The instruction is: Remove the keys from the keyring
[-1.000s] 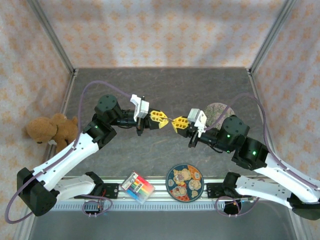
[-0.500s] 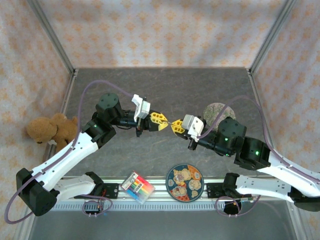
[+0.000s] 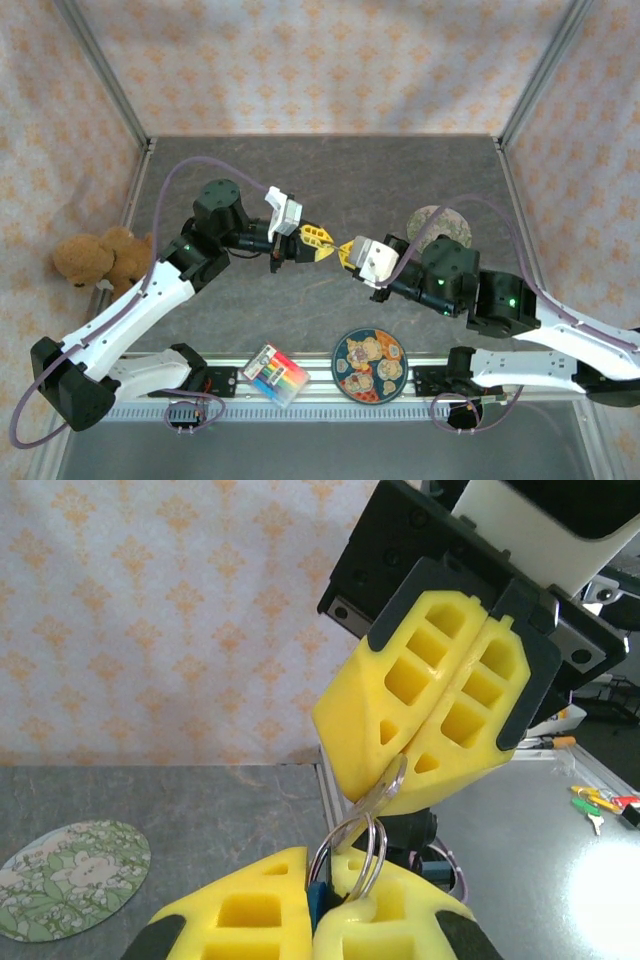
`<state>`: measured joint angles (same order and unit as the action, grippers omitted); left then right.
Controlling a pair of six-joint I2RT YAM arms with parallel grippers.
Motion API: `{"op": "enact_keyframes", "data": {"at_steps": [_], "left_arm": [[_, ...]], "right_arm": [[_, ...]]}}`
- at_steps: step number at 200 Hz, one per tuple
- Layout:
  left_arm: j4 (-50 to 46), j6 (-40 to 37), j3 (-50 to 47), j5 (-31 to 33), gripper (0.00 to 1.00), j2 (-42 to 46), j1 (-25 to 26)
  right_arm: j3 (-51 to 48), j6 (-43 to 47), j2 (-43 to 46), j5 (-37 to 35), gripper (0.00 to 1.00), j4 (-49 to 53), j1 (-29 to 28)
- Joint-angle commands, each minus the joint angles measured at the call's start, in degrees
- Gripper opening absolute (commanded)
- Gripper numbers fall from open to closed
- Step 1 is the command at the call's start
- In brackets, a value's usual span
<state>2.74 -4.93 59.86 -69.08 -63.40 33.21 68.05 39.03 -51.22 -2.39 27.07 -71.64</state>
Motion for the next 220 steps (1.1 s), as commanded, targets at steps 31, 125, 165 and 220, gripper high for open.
{"op": "enact_keyframes", "data": {"at_steps": [31, 125, 165, 220], "left_arm": [[-2.2, -3.6, 5.2, 5.0, 0.0, -1.2, -1.0], [-11.5, -11.2, 5.0, 10.1, 0.0, 3.0, 0.1], [-11.7, -11.3, 3.0, 14.0, 0.0, 6.2, 0.6], [-0.4, 0.0, -1.8, 16.0, 0.0, 9.3, 0.6]], "right_arm": [[2.5, 5.1, -7.1, 10.2, 0.0, 12.8, -3.9], [6.0, 3.2, -17.7, 2.5, 0.0, 1.9, -4.9], [7.5, 1.3, -24.2, -8.3, 0.0, -1.3, -6.9], [-5.5, 7.0, -21.1, -16.2, 0.0, -16.5, -9.0]]}}
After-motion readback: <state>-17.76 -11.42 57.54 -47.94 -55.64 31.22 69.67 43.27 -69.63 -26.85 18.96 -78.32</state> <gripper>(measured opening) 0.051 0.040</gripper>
